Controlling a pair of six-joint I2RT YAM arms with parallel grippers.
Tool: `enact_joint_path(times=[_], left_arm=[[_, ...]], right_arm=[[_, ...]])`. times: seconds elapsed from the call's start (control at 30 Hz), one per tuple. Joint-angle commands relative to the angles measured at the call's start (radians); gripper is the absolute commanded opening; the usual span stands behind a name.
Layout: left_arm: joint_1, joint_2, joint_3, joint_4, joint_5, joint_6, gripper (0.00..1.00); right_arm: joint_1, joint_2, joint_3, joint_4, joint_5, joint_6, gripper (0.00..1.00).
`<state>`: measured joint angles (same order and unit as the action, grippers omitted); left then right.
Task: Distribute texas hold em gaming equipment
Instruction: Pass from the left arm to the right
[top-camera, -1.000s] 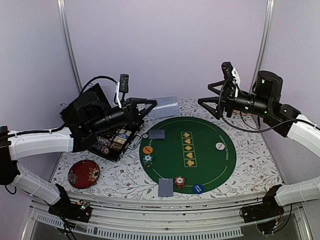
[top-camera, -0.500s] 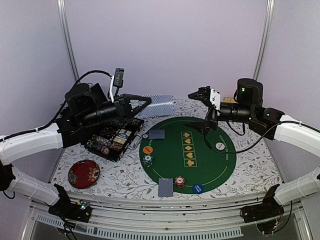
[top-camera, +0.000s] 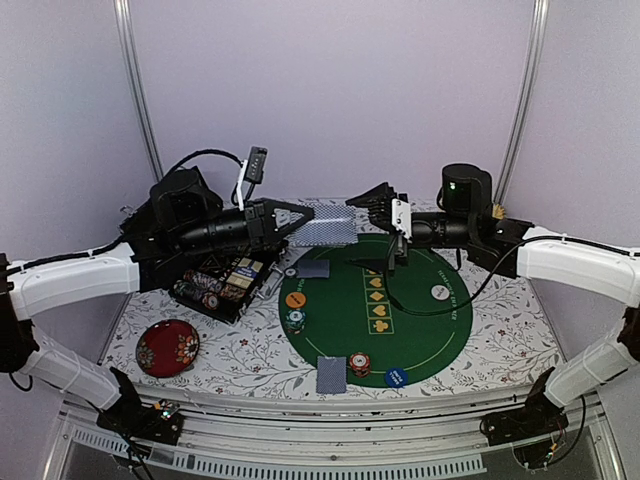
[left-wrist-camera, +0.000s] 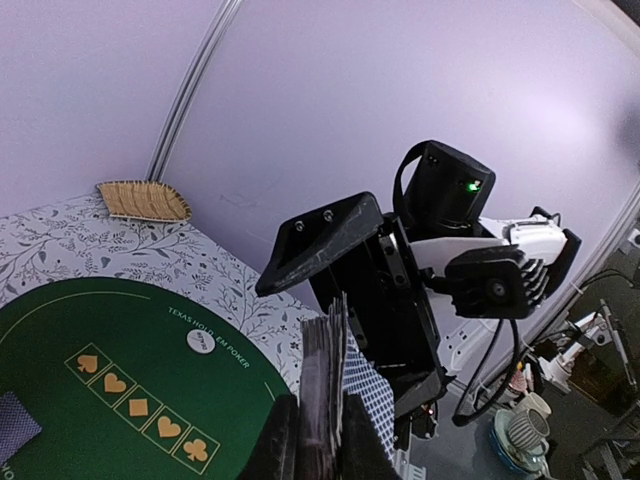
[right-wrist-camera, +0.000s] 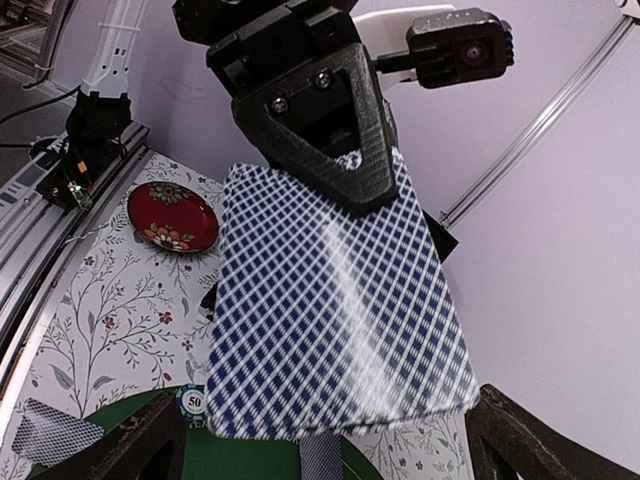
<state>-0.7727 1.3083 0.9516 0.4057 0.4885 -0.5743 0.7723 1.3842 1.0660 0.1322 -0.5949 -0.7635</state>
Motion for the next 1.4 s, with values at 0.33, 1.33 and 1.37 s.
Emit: enact_joint_path(times=[0.33, 1.33, 1.37], left_arm=[[0.011, 0.035, 0.017, 0.083, 0.033, -0.044, 0.00], [0.031, 0.066, -0.016, 0.132, 0.061, -0.093, 0.00], [0.031, 0.067, -0.017, 0.133, 0.061, -0.093, 0.00]], right_arm=[[0.032, 0.113, 0.096, 0.094, -0.073, -0.003, 0.90], [0.063, 0.154, 0.128, 0.082, 0.012, -0.046, 0.71], [0.062, 0.154, 0.128, 0.081, 0.014, -0.046, 0.66]])
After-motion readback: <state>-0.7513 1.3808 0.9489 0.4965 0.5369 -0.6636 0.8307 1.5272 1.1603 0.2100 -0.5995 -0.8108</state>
